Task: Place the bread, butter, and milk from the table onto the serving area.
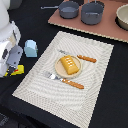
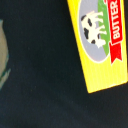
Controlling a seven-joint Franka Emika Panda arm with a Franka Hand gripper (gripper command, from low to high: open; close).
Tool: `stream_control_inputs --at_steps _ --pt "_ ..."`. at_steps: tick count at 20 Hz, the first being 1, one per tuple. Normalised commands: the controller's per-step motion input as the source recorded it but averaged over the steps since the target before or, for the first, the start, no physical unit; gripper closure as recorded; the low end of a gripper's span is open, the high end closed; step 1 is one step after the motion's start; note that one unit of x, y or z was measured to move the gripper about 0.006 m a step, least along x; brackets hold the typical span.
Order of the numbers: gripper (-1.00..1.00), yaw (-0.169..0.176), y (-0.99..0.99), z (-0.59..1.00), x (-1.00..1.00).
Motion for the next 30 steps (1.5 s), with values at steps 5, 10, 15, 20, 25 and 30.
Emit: stream_control_inputs --at_steps 5,10,15,20,25,30 --pt "-1.0 0.039 -0.18 -0.32 -0.12" --pt "-1.0 0.047 -0.02 -0.37 -0.13" --pt "1.0 0.057 0.0 -0.3 -0.14" --pt "1.0 0.056 0.0 -0.21 -0.13" --pt "1.0 0.052 0.0 -0.19 -0.09" --pt "1.0 0.05 -0.05 -0.13 -0.02"
